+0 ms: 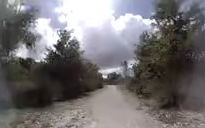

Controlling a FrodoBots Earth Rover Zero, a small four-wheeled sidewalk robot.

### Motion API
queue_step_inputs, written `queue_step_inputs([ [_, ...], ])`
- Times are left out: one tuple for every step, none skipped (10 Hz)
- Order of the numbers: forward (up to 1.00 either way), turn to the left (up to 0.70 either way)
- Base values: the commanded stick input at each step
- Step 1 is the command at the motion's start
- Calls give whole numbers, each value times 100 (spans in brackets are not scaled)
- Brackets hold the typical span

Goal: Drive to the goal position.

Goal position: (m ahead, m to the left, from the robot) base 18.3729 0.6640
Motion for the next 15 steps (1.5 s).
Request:
queue_step_inputs([
  [70,0],
  [70,0],
  [70,0],
  [70,0],
  [70,0],
  [70,0],
  [70,0],
  [70,0],
  [70,0],
  [70,0],
  [70,0],
  [70,0],
  [70,0],
  [70,0],
  [70,0],
])
